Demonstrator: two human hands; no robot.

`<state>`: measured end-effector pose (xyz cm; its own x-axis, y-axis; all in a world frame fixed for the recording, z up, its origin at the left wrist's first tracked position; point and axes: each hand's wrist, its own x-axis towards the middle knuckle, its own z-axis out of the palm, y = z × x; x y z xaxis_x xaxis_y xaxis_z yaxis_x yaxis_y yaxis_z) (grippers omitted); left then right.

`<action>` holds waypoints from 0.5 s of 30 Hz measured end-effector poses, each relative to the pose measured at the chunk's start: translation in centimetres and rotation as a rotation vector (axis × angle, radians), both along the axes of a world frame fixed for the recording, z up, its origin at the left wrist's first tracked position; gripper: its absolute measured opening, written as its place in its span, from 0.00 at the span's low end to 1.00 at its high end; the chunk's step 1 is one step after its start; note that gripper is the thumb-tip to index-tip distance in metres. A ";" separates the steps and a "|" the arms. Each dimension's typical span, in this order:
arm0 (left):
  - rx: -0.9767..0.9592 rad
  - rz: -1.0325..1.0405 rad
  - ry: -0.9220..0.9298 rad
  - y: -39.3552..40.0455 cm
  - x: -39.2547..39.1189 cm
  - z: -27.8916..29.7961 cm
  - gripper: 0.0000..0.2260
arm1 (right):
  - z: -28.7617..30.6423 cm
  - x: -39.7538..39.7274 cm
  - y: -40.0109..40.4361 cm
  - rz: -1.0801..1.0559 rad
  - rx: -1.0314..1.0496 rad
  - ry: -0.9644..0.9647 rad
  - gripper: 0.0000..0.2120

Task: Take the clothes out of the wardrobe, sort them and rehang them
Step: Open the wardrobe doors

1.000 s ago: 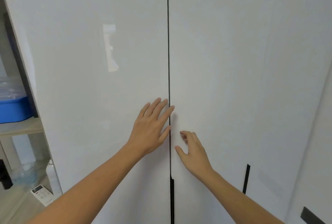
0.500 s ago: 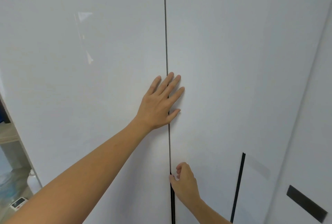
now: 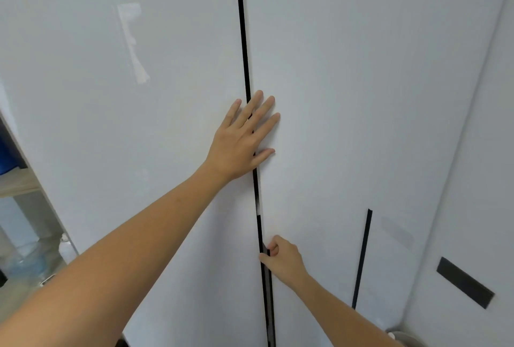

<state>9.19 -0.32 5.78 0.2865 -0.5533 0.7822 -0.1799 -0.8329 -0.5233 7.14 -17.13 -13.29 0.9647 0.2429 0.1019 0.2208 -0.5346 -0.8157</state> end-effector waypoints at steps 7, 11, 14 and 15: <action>-0.019 -0.020 -0.048 -5.5 -4.6 -0.5 0.27 | -7.6 -5.8 -4.2 -0.055 -0.039 -0.028 0.18; -0.004 0.024 -0.015 -9.7 -8.4 -0.2 0.29 | -8.0 -9.7 -8.1 -0.056 -0.073 -0.119 0.19; -0.006 0.024 0.046 -13.2 -11.6 0.4 0.31 | -7.7 -11.7 -11.9 -0.047 -0.148 -0.146 0.21; 0.001 0.028 0.067 -14.3 -12.5 0.6 0.32 | -7.5 -12.5 -13.3 -0.039 -0.172 -0.156 0.21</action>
<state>-3.33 -14.66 6.42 0.3535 -0.5451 0.7602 -0.1906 -0.8376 -0.5119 -5.33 -30.44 -20.82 0.9496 0.2322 0.2106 0.3132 -0.6731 -0.6699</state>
